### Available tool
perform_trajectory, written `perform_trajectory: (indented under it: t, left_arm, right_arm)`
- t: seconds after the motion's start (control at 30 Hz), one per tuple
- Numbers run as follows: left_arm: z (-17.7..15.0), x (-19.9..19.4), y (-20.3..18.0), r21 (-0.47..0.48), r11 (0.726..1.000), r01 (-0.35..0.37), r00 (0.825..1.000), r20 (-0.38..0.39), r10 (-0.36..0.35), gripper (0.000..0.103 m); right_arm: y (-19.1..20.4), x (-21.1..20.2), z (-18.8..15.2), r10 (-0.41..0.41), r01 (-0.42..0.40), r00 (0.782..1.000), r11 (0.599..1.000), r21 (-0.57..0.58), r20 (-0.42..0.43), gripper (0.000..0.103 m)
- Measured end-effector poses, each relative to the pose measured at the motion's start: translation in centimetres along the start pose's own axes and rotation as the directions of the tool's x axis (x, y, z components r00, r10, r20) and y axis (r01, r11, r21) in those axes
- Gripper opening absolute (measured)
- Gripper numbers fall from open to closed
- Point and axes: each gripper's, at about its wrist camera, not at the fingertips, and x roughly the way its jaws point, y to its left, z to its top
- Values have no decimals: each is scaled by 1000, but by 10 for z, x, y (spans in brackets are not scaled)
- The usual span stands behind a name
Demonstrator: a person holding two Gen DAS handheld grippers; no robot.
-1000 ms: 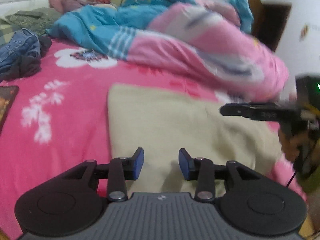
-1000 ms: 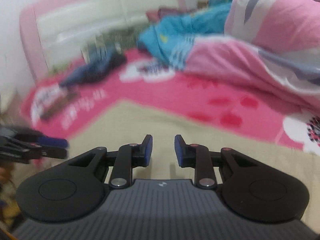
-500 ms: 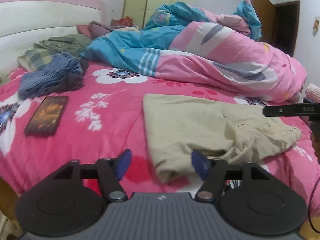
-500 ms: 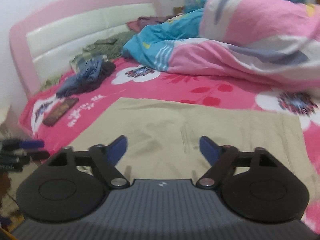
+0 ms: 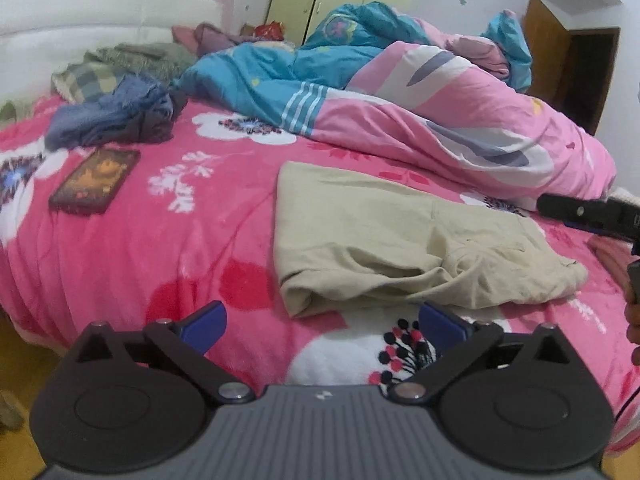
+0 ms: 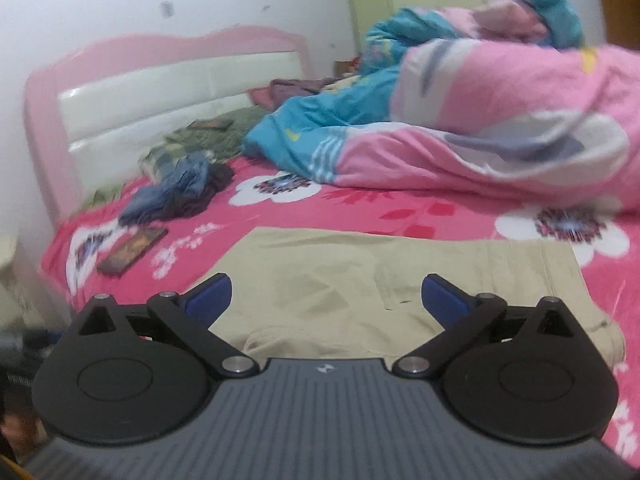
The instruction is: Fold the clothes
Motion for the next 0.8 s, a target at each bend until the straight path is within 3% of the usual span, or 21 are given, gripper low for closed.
perform_trajectory:
  t: [0.17,0.27,0.33,0.47,0.57,0.63,0.7,0.77,0.8]
  left_arm:
    - [12,12,-4,61,995,-76,996,56,73,99]
    - [21,23,-12,184,980,-80,994,90,65,92]
    - [25,33,-20,287,956,-59,996,82,37,78]
    - [25,54,-40,482,876,0,1000,25,-14,65]
    - [19,66,-54,606,793,55,998,-28,-48,63]
    - [13,73,-63,680,731,62,998,-45,-43,62]
    - [10,78,-68,724,686,66,998,-50,-42,59]
    - [8,81,-72,752,655,72,997,-55,-46,48]
    - [10,83,-72,753,653,78,997,-60,-49,37]
  right_arm:
    - [22,4,-13,-50,56,998,980,-191,38,102]
    - [29,7,-15,-50,61,997,968,-245,51,100]
    - [31,10,-16,-31,42,999,963,-266,44,95]
    - [29,20,-17,14,-15,1000,968,-252,-7,63]
    - [26,26,-20,50,-57,998,975,-215,-40,52]
    - [25,28,-22,74,-82,996,975,-205,-44,48]
    - [26,30,-25,93,-100,995,974,-202,-45,42]
    - [26,32,-27,115,-122,992,974,-189,-45,31]
    - [25,32,-28,126,-133,991,975,-181,-46,28]
